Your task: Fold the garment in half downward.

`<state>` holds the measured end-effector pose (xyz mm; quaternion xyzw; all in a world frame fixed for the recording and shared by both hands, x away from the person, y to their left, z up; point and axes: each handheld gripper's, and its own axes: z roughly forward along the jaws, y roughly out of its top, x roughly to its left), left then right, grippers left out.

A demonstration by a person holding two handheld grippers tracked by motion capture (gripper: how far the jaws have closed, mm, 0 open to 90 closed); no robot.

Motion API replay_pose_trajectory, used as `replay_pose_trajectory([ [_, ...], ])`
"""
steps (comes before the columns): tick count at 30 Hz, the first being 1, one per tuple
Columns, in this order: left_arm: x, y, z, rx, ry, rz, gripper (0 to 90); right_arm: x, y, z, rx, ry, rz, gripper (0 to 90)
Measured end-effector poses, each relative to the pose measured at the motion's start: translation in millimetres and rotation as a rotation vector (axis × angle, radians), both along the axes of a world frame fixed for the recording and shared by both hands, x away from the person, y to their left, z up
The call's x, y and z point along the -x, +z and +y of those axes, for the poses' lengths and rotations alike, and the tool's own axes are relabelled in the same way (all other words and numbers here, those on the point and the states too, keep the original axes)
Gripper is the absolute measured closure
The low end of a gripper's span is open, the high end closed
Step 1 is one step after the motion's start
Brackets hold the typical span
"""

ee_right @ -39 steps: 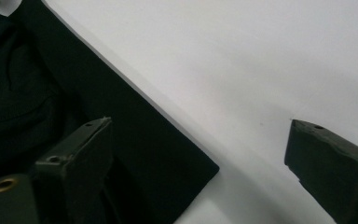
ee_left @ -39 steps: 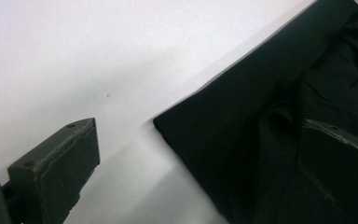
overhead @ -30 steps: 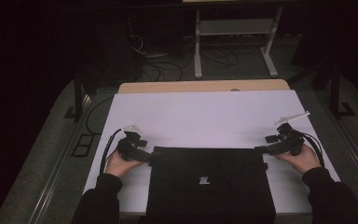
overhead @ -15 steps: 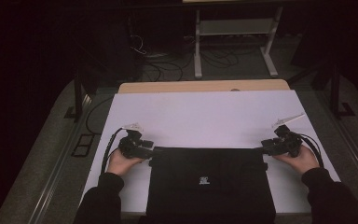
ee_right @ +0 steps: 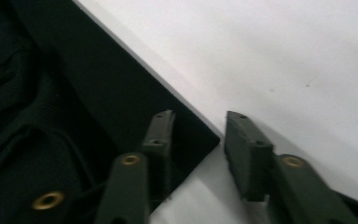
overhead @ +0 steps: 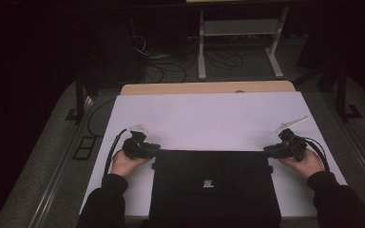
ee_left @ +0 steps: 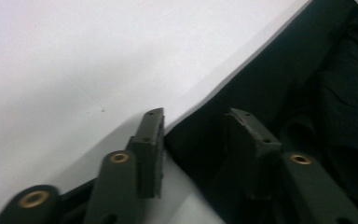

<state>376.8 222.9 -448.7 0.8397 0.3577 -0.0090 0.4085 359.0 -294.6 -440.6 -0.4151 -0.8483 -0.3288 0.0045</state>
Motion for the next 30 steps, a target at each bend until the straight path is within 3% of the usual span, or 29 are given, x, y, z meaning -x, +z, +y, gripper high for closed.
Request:
replay_pose_trajectory([
  [5, 1.0, -0.2, -3.3, -0.018, -0.031, 0.003, 72.8, -0.4, -1.8, 1.1, -0.009, 0.021, 0.023, 81.5],
  [9, 2.6, 2.6, -6.8, -0.048, -0.053, 0.003, 84.1, -0.5, -1.5, 1.4, -0.015, 0.015, 0.038, 83.8],
  [12, 3.3, 6.6, -8.1, -0.054, -0.071, 0.031, 85.5, -0.7, -1.3, 0.9, -0.025, 0.02, 0.046, 84.5],
  [14, 4.8, 9.1, -10.1, -0.067, -0.075, 0.021, 85.7, -0.4, -0.9, 1.0, -0.019, 0.02, 0.04, 85.3],
  [18, 7.7, 15.1, -10.9, -0.108, -0.039, -0.019, 86.0, 0.7, 0.6, 2.3, 0.002, 0.008, 0.025, 86.0],
  [22, 9.0, 18.4, -6.0, -0.118, -0.002, -0.038, 86.1, 3.4, 3.8, 3.0, 0.009, -0.001, 0.01, 86.0],
  [26, 10.4, 18.2, -6.2, -0.175, 0.012, -0.057, 86.1, 6.4, 5.5, 3.9, 0.016, -0.018, -0.001, 86.0],
  [30, 10.7, 19.7, -6.3, -0.179, 0.035, -0.072, 86.1, 8.2, 5.8, 6.4, 0.039, -0.023, -0.02, 86.2],
])
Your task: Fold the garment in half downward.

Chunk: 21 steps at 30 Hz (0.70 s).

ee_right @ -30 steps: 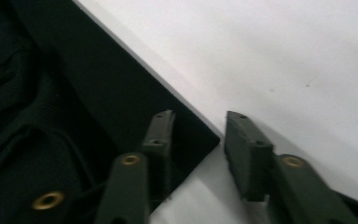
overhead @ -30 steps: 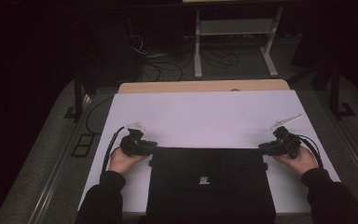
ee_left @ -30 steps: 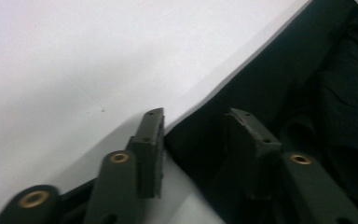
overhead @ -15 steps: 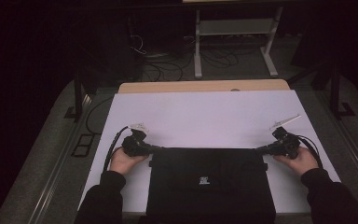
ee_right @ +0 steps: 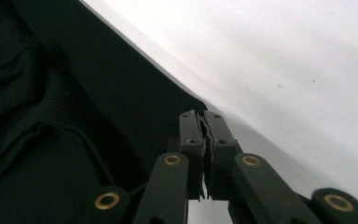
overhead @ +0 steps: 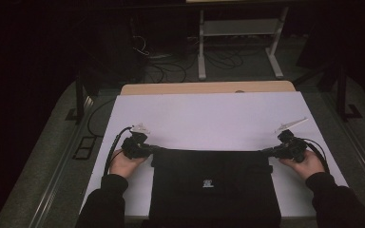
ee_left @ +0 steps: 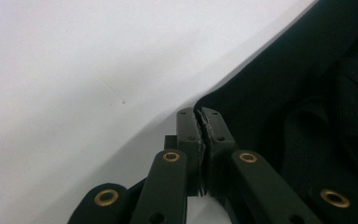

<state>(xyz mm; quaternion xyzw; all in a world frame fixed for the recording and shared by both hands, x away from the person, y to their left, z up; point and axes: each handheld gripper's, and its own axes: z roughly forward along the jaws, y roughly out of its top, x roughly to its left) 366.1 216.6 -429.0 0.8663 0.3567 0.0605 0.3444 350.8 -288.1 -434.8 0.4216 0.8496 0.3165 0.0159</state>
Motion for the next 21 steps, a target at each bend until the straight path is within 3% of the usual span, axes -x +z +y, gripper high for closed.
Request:
replay_pose_trajectory([
  [7, 0.8, 6.3, 3.0, 0.0, 0.024, -0.039, 86.2, -0.3, 6.0, 0.5, -0.024, -0.032, -0.03, 86.4],
  [10, 0.4, 8.9, 3.6, -0.008, 0.022, -0.045, 86.2, -2.2, 7.7, 2.1, -0.025, -0.03, -0.041, 86.4],
  [15, 1.7, 17.0, 5.1, -0.003, 0.026, -0.09, 86.3, -6.0, 11.1, 4.3, -0.029, -0.021, -0.053, 86.4],
  [21, -0.2, 21.6, 7.7, -0.002, 0.045, -0.097, 86.3, -10.6, 16.5, 3.0, -0.038, -0.037, -0.059, 86.4],
])
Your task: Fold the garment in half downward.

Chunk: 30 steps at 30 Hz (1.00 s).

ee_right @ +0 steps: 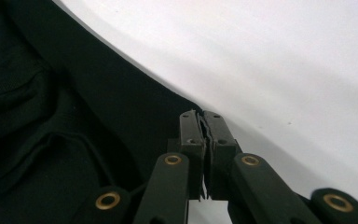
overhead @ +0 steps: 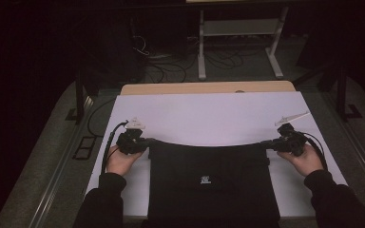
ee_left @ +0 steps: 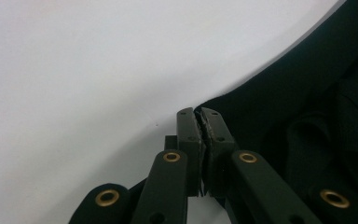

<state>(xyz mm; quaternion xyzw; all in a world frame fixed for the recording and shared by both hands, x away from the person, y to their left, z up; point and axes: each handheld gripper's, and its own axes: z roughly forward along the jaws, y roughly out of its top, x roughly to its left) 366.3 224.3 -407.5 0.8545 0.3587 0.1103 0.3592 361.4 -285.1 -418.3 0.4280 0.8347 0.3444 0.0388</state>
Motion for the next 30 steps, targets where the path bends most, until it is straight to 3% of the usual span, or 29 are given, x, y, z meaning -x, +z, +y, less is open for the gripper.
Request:
replay_pose_trajectory([
  [10, -2.5, 18.8, -6.5, -0.017, -0.006, -0.053, 86.2, -6.7, 15.4, 1.6, 0.019, -0.005, -0.03, 86.4],
  [16, -13.2, 19.9, -8.4, -0.043, -0.005, -0.041, 86.1, -16.1, 15.8, 1.1, 0.027, -0.026, -0.027, 86.4],
  [21, -24.7, 21.0, -8.1, -0.031, 0.02, -0.03, 86.1, -27.3, 21.2, 1.5, 0.025, -0.048, -0.04, 86.3],
  [30, -37.9, 36.2, -7.8, -0.031, 0.034, -0.026, 85.9, -42.3, 36.6, 3.8, 0.033, -0.075, -0.071, 86.3],
])
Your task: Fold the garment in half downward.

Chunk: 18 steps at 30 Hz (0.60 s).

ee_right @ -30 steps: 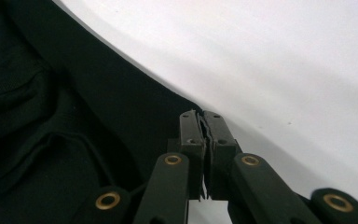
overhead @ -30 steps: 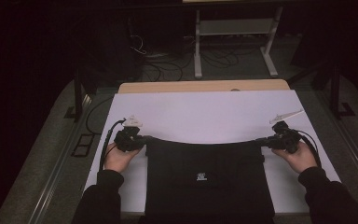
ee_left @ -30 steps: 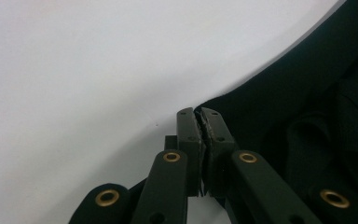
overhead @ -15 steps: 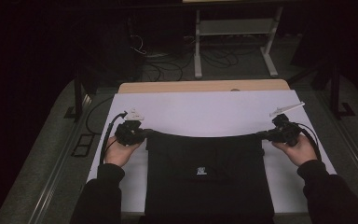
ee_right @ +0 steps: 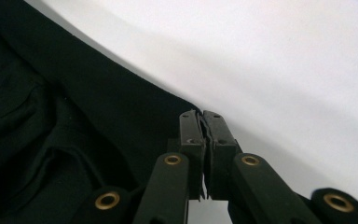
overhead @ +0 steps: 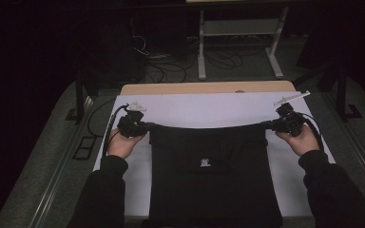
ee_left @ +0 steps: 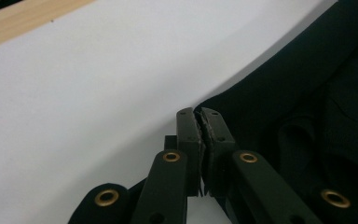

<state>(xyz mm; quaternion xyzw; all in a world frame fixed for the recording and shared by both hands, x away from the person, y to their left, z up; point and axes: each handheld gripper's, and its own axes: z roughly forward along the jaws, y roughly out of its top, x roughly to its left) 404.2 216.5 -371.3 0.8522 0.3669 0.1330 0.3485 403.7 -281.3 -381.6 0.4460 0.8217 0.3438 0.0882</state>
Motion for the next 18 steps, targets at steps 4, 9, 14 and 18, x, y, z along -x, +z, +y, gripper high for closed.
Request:
replay_pose_trajectory([
  [4, -8.4, 6.3, -3.2, -0.008, 0.003, 0.002, 85.8, -4.7, 5.0, 0.2, 0.001, -0.006, -0.002, 86.3],
  [9, -19.4, 15.2, -8.1, 0.008, 0.016, -0.002, 85.8, -11.6, 9.4, -2.0, 0.005, -0.023, -0.005, 86.3],
  [14, -28.8, 22.1, -13.6, 0.007, 0.024, -0.012, 85.8, -20.2, 12.8, -6.2, -0.008, -0.048, -0.009, 86.1],
  [18, -33.9, 24.6, -14.8, 0.007, 0.035, -0.012, 85.8, -25.0, 13.8, -7.5, -0.016, -0.053, -0.014, 86.1],
])
